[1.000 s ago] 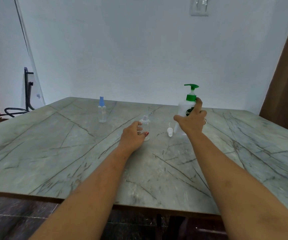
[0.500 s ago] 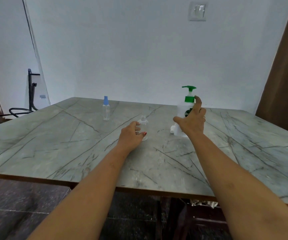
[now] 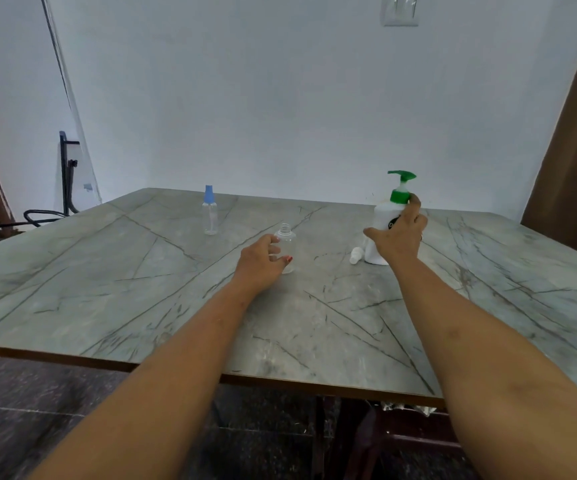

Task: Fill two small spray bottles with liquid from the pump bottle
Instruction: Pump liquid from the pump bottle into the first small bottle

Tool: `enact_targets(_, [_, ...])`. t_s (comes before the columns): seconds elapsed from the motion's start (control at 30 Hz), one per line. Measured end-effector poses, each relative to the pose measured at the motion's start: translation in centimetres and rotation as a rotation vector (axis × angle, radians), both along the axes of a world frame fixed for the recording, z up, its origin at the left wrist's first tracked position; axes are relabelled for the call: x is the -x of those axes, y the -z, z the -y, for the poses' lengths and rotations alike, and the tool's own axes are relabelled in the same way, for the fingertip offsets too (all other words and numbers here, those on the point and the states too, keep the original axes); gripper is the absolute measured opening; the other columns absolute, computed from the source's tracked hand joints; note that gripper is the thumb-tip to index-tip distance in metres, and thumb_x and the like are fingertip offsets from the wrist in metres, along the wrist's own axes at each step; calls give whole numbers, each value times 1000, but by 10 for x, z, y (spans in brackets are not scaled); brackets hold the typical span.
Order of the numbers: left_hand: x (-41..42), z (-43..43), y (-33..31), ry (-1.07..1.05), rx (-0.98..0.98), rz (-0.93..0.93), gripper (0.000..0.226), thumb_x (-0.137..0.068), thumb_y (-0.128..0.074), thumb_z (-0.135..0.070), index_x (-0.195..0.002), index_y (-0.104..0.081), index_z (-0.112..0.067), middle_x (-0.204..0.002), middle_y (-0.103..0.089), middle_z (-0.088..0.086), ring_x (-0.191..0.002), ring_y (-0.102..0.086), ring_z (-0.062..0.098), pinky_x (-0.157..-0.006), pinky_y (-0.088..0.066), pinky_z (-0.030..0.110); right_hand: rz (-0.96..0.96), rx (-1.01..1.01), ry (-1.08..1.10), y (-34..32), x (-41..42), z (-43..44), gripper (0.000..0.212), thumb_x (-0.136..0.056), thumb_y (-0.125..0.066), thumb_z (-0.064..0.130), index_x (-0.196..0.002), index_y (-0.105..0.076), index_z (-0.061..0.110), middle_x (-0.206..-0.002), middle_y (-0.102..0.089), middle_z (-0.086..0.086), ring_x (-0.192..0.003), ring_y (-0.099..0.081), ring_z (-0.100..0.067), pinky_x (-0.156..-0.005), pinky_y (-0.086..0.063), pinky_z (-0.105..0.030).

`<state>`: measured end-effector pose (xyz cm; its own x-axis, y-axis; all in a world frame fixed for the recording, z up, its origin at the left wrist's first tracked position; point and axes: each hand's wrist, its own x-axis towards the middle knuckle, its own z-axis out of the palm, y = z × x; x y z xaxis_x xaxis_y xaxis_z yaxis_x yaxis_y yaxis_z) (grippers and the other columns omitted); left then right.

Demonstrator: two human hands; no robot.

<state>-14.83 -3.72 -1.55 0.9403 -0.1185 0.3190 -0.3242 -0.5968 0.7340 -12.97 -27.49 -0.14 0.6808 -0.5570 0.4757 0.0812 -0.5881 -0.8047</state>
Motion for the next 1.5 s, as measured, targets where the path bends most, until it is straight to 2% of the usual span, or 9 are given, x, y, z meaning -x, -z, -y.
enact_targets(0.3, [-25, -17, -1, -69, -2, -9, 47, -89, -62, -26, -130, -47, -12, -130, -57, 9, -114, -56, 22, -96, -44, 29, 13, -57, -240, 5, -32, -4, 103, -69, -83, 18, -147, -17, 16, -136, -42, -12, -117, -49, -26, -94, -42, -35])
enact_targets(0.5, [-29, -18, 3, -54, 27, 14, 45, -88, -63, -25, -129, -48, -13, -127, -58, 7, -110, -57, 19, -88, -41, 23, 189, 0, 32, 10, -24, -10, 83, -76, -73, 42, -141, -26, 19, -136, -34, -11, -120, -43, -29, -93, -35, -36])
enact_targets(0.83, [-24, -18, 5, -31, 15, 38, 45, -90, -61, -26, -131, -45, -13, -130, -56, 7, -113, -56, 21, -94, -43, 27, -18, -61, -121, 13, -22, -15, 104, -72, -79, 41, -149, -14, 19, -147, -28, -15, -135, -31, -30, -109, -28, -47])
enact_targets(0.93, [-26, -18, 6, -34, 6, 42, 46, -90, -60, -26, -131, -45, -14, -131, -55, 7, -114, -56, 21, -95, -44, 28, 159, -4, 38, 11, -15, -18, 77, -71, -77, 46, -130, -36, 16, -122, -48, -8, -110, -52, -28, -86, -46, -42])
enact_targets(1.0, [-27, -17, 7, -36, 3, 49, 46, -90, -60, -26, -131, -45, -14, -131, -55, 7, -113, -56, 21, -94, -43, 26, 158, 158, 83, 6, -7, -23, 52, -79, -70, 45, -113, -42, 16, -93, -54, -3, -85, -59, -25, -65, -43, -32])
enact_targets(1.1, [-27, -16, 5, -52, -4, 42, 46, -90, -61, -26, -132, -45, -13, -132, -55, 8, -114, -56, 22, -96, -44, 28, -253, 597, 54, 1, 1, -42, 33, -91, -57, 41, -110, -47, 16, -88, -56, -7, -83, -61, -27, -64, -43, -31])
enact_targets(1.2, [-29, -26, 3, -114, 13, 21, 46, -89, -63, -26, -129, -46, -12, -129, -56, 8, -113, -56, 23, -97, -44, 31, -498, 783, 37, 4, 0, -64, 24, -94, -56, 24, -112, -55, 7, -106, -62, -12, -97, -62, -29, -67, -44, -35])
enact_targets(1.3, [-31, -58, -3, -191, 19, -1, 44, -87, -65, -26, -126, -50, -11, -124, -59, 8, -112, -56, 23, -97, -43, 32, -536, 792, 8, 6, -8, -78, 23, -91, -47, -2, -111, -60, 0, -111, -62, -18, -100, -62, -31, -74, -49, -36])
enact_targets(1.5, [-32, -147, -6, -268, 60, -34, 42, -86, -66, -25, -123, -52, -12, -118, -61, 7, -108, -58, 21, -91, -44, 29, -287, 520, -385, -3, -34, -165, 31, -86, -64, 25, -113, -57, 13, -109, -61, -13, -99, -59, -31, -79, -46, -34])
